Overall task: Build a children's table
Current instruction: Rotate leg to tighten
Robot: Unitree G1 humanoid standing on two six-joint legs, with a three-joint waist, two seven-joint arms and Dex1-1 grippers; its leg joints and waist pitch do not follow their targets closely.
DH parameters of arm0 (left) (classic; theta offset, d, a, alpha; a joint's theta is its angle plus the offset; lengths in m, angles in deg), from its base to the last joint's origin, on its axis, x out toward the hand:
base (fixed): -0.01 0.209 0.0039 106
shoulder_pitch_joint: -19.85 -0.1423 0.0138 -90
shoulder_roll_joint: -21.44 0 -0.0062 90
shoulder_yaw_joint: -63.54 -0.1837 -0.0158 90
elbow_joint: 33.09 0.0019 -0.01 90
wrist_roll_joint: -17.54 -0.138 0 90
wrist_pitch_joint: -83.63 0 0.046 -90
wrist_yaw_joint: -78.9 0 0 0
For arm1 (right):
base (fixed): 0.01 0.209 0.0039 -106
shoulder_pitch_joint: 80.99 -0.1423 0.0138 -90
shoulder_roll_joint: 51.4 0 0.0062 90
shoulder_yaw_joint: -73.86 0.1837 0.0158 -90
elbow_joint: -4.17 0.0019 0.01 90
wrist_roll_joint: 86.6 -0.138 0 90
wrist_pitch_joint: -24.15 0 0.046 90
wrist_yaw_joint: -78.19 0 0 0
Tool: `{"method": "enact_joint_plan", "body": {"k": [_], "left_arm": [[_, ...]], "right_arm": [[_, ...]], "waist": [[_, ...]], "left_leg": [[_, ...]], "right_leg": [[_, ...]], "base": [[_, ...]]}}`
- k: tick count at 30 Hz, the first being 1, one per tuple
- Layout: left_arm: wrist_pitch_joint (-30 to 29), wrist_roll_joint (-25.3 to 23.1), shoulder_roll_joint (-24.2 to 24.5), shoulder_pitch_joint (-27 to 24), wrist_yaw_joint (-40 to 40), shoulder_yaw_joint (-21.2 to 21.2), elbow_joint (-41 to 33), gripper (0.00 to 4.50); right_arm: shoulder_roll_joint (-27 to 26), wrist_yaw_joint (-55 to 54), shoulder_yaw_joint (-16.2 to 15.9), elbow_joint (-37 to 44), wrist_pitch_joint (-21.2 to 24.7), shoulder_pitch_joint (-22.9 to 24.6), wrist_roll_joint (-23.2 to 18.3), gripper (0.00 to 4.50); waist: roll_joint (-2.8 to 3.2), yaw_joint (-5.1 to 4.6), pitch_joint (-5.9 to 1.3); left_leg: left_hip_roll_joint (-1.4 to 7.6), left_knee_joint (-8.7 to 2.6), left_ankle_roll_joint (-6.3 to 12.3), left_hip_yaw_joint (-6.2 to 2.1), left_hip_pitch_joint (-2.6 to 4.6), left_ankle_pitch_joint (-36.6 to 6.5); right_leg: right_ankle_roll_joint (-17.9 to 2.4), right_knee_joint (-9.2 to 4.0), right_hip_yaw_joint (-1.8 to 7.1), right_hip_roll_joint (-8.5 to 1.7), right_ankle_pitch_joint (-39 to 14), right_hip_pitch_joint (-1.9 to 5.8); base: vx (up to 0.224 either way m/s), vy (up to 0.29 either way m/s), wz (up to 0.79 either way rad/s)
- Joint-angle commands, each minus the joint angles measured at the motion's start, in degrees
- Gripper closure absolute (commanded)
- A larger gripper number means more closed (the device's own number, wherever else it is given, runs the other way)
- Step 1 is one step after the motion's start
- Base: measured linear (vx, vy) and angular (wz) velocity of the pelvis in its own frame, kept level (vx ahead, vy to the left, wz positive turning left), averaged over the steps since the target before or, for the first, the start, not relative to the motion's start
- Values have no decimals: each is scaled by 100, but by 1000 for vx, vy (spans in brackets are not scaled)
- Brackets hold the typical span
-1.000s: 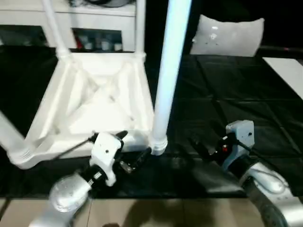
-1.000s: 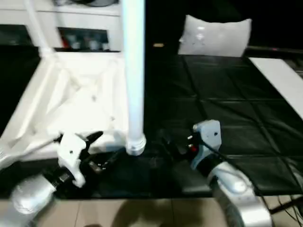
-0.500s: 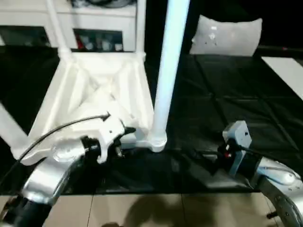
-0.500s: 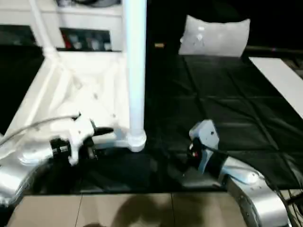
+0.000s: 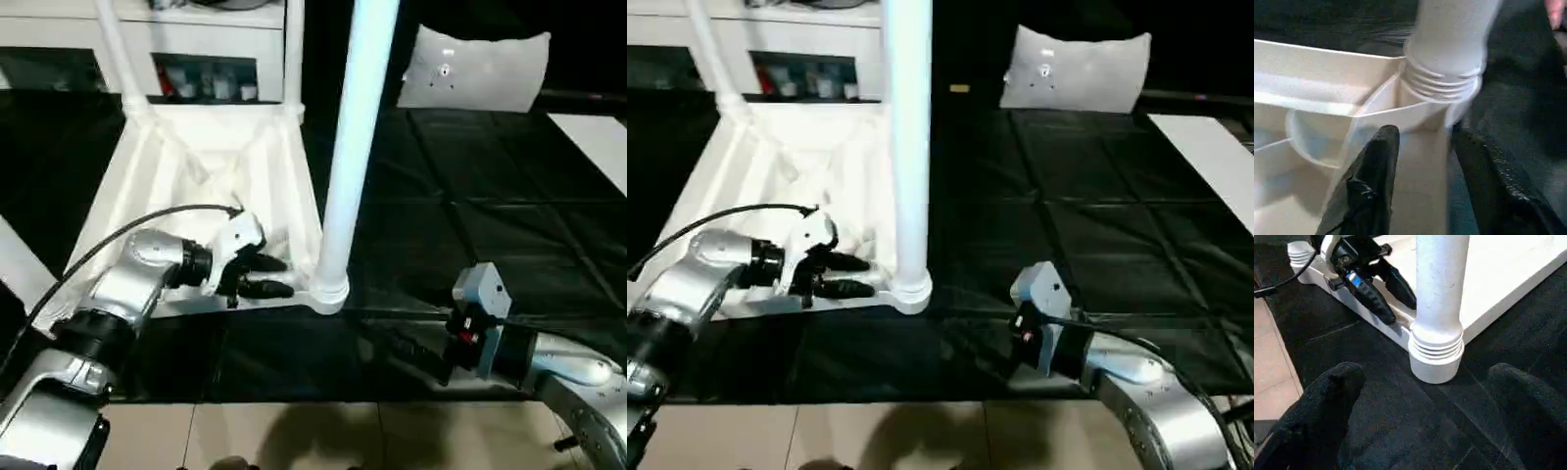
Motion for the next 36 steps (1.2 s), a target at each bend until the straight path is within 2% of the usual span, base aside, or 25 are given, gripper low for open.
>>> {"method": "enact_joint_plan", "body": {"k": [1, 6, 7, 9, 12, 24, 28, 30, 31, 33, 34, 35, 36], "left_arm": [[-73, 56, 4, 57, -245, -67, -51, 271], [248, -177, -5, 60, -119, -143, 128, 303], [440, -328, -45, 116, 46, -157, 321, 323], [689, -555, -78, 188, 198, -217, 528, 331], [753, -745, -44, 174, 156, -342, 517, 366], [780, -451, -156, 32, -74, -108, 144, 444], [927, -725, 43, -273, -169, -337, -166, 444], [976, -842, 104, -418, -222, -459, -319, 444], [977, -865, 101, -450, -240, -484, -355, 444], [1101, -830, 99, -527, -398, -528, -420, 444], [1184, -781, 103, -569, -516, -552, -479, 444], [1244, -732, 116, -606, -648, -584, -552, 444], [1274, -701, 124, -626, -726, -603, -600, 444]], "right_arm": [[71, 29, 30, 105, -33, 54, 18, 0], [64, 14, -4, 103, -66, 44, 72, 0], [50, 8, -32, 99, -72, 21, 90, 0], [45, 7, -69, 91, -75, -11, 106, 0], [43, 3, -95, 96, -76, -27, 109, 0], [15, -1, -136, -74, -138, -187, 144, 0], [-25, 171, -250, -483, -361, -523, 257, 0], [-75, 364, -337, -814, -539, -801, 298, 0], [-89, 446, -374, -929, -607, -896, 316, 0], [-91, 763, -483, -1203, -766, -1100, 329, 0], [-86, 953, -549, -1360, -873, -1222, 345, 0], [-76, 1150, -612, -1499, -977, -1335, 349, 0], [-70, 1262, -649, -1578, -1040, -1400, 350, 0]], "waist": [[43, 17, -296], [47, 16, -283], [33, 11, -275], [26, 12, -276], [36, 11, -270], [24, 4, -229], [42, -26, -242], [21, -44, -252], [34, -45, -271], [21, -40, -294], [24, -29, -303], [-22, -36, -298], [-5, -28, -305]], "left_leg": [[440, -507, 209, -81, 15, -712], [447, -516, 238, -84, 7, -766], [448, -522, 233, -86, 4, -833], [451, -523, 234, -92, 2, -841], [469, -538, 219, -96, 8, -830], [480, -570, 162, -96, 2, -1044], [484, -569, 219, -90, -4, -861], [470, -558, 296, -66, -13, -661], [461, -537, 374, -54, -7, -447], [457, -515, 528, -38, -7, -118], [452, -497, 632, -14, 17, 16], [449, -492, 751, -6, -1, 153], [448, -485, 791, -10, -4, 197]], "right_leg": [[-1581, -420, 254, -513, -373, 281], [-1548, -438, 256, -514, -504, 274], [-1503, -452, 257, -510, -646, 268], [-1443, -466, 263, -520, -720, 274], [-1428, -459, 266, -526, -673, 256], [-1404, -492, 283, -544, -1044, 221], [-1473, -465, 268, -540, -698, 221], [-1506, -453, 262, -527, -428, 240], [-1565, -424, 256, -522, -130, 246], [-1671, -373, 246, -517, 404, 272], [-1747, -357, 242, -503, 696, 258], [-1809, -333, 234, -496, 940, 273], [-1848, -313, 229, -506, 1011, 282]], "base": [[0, 0, 0], [0, 0, 0], [0, 0, 0], [0, 0, 0], [0, 0, 0], [0, 0, 0], [0, 0, 0], [0, 0, 0], [0, 0, 0], [0, 0, 0], [0, 0, 0], [0, 0, 0], [0, 0, 0]]}}
